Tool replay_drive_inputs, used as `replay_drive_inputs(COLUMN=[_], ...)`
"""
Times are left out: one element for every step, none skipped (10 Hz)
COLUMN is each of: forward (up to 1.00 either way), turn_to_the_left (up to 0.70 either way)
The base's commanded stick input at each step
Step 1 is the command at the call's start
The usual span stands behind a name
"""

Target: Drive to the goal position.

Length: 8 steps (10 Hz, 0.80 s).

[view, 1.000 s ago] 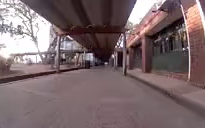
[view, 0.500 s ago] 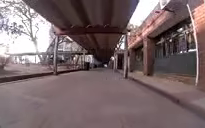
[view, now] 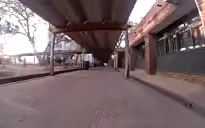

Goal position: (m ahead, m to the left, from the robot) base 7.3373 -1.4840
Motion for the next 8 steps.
replay_drive_inputs(forward=[0.70, 0.70, 0.70, 0.70, 0.70, 0.70, 0.70, 0.70], turn_to_the_left=[0.00, 0.00, 0.00, 0.00, 0.00, 0.00, 0.00, 0.00])
